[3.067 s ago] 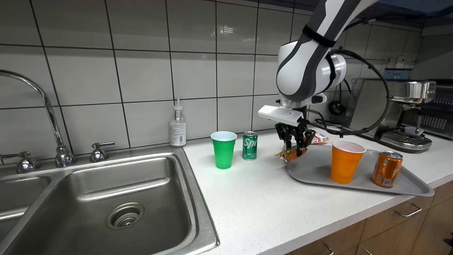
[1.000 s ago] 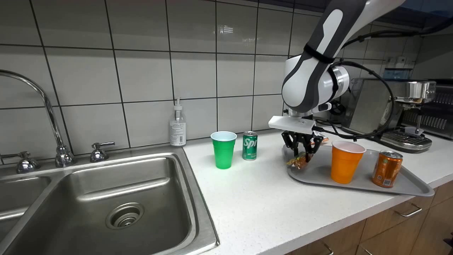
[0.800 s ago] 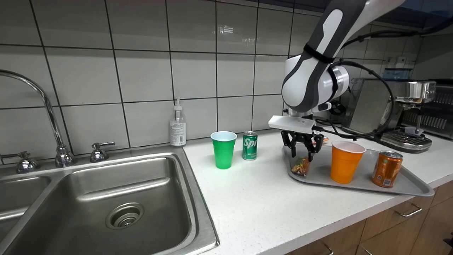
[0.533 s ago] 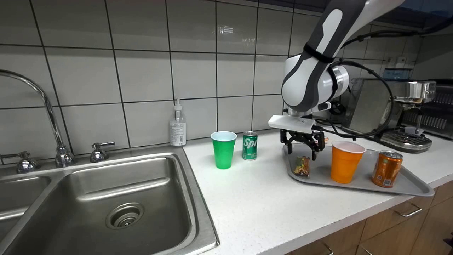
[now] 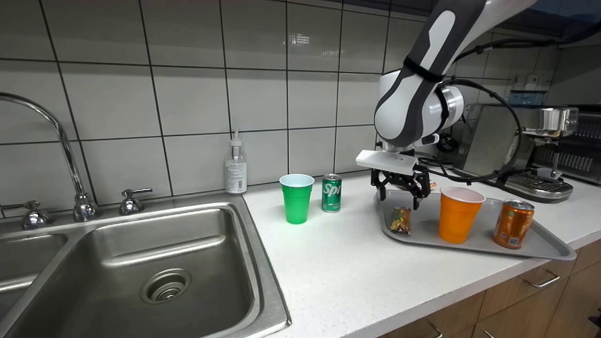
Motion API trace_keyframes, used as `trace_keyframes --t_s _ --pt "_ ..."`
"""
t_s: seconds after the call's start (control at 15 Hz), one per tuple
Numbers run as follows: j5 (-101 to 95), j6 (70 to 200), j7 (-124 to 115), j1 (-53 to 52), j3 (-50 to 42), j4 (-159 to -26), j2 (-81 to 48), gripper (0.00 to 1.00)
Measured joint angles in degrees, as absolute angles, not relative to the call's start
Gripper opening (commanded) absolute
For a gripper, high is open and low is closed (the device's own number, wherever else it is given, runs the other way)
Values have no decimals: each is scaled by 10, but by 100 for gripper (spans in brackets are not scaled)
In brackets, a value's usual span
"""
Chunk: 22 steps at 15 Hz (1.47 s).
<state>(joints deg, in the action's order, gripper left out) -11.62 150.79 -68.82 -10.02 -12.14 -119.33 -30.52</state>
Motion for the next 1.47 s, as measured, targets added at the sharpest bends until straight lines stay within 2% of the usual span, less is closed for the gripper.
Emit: trace_keyframes --t_s 1.47 --pt "-117 1550 -682 -100 -157 -1196 -253 100"
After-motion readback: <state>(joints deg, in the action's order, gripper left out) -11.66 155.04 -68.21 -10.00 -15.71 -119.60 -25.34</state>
